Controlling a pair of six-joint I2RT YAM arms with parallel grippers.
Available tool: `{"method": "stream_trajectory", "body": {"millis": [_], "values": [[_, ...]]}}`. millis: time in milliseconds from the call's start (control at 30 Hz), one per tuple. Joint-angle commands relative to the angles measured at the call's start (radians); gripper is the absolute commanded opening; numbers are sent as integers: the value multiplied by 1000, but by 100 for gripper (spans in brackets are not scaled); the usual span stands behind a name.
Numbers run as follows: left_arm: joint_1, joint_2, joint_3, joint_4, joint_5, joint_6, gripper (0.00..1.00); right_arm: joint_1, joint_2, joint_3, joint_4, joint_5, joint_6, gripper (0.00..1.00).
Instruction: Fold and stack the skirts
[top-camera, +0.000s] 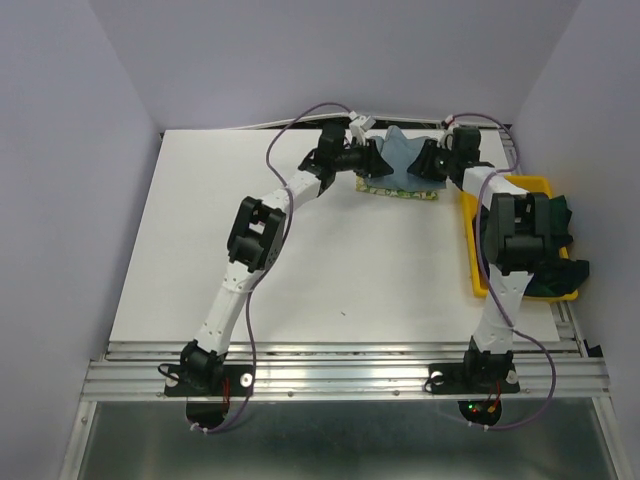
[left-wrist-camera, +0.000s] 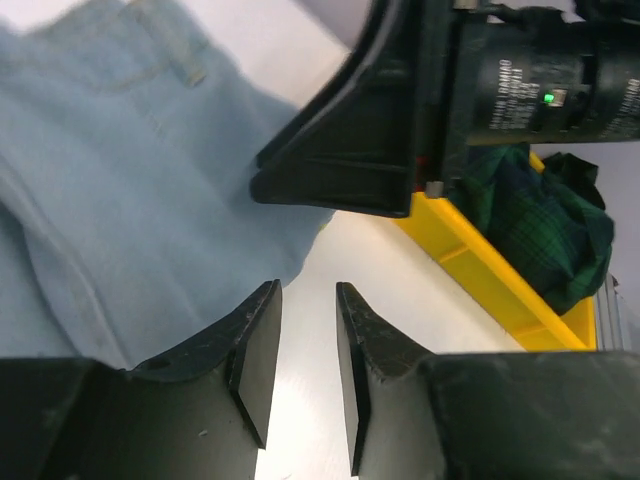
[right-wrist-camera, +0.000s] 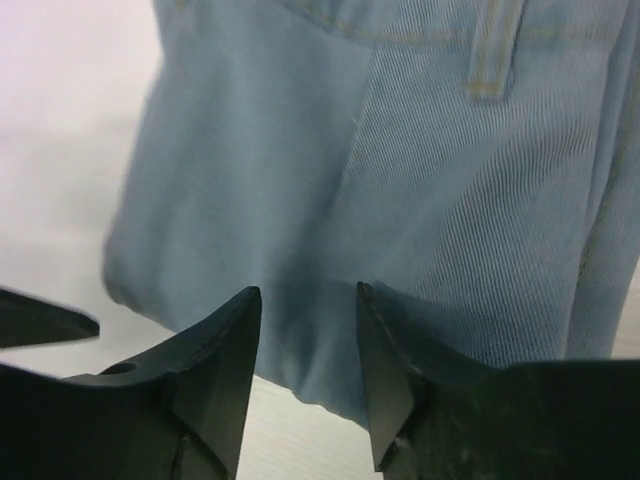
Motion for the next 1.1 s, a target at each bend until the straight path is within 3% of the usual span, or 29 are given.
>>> {"method": "stream_trajectory", "body": {"millis": [0, 167, 367, 467, 567, 633, 767, 867, 967, 1067], "values": [[29, 44, -15, 47, -14, -91, 38, -6, 30, -57, -7, 6, -30, 50], [45, 58, -25, -35, -89, -2, 37, -6, 18, -22, -64, 6, -88, 59], [37, -76, 40, -35, 53, 119, 53, -6, -89, 151, -209, -57, -168, 84], [29, -168, 38, -74, 66, 214, 60, -6, -173, 252, -364, -11, -303, 99], [31, -288, 34, -190, 52, 332, 67, -15, -276, 279, -525, 124, -458, 100], [35, -373, 16, -273, 24, 476, 85, -15, -331, 262, -646, 224, -603, 100], [49, -474, -24, -587, -35, 695, 89, -119, -477, 132, -821, 248, -824, 100], [69, -529, -73, -744, -86, 780, 90, -202, -535, 82, -981, 231, -964, 100], [119, -604, -157, -820, -63, 823, 91, -337, -549, 69, -1127, 236, -1163, 100], [166, -643, -248, -840, -17, 836, 91, -362, -569, -39, -1193, 276, -1271, 100]]}}
